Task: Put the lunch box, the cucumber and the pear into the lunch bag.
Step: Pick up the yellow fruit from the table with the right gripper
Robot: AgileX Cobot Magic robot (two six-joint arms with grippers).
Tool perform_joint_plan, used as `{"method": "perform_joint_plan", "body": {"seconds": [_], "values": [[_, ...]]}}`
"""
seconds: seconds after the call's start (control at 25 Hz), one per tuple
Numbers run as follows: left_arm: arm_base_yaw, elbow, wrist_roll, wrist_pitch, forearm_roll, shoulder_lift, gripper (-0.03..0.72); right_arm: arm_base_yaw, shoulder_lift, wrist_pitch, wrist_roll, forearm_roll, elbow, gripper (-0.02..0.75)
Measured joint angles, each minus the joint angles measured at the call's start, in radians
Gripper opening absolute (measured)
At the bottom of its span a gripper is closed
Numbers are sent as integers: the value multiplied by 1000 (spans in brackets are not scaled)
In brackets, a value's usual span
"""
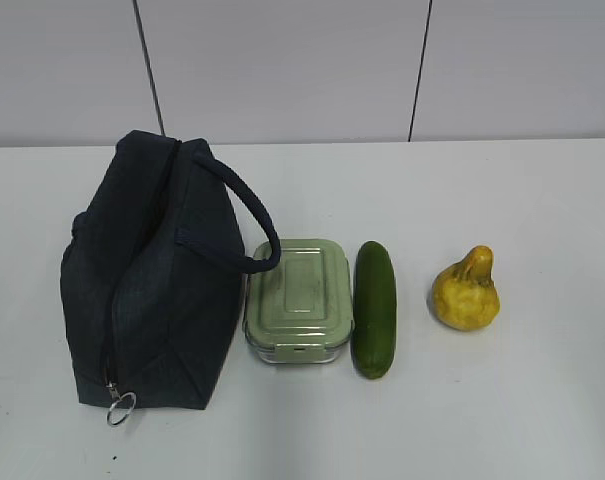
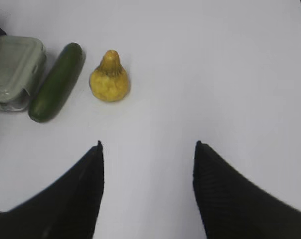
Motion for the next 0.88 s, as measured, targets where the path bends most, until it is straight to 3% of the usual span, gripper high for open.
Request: {"method": "perform_joint_plan", "body": {"seconds": [0.12,0.44,0.88], "values": [[0,0,0,0,0,0,246,0,163,-32,-15,63,-72,456],[0,0,0,0,0,0,246,26,598,-107,-290,232,-278,459],[0,0,0,0,0,0,246,26,1118,-42,-329,339,-545,460]]}}
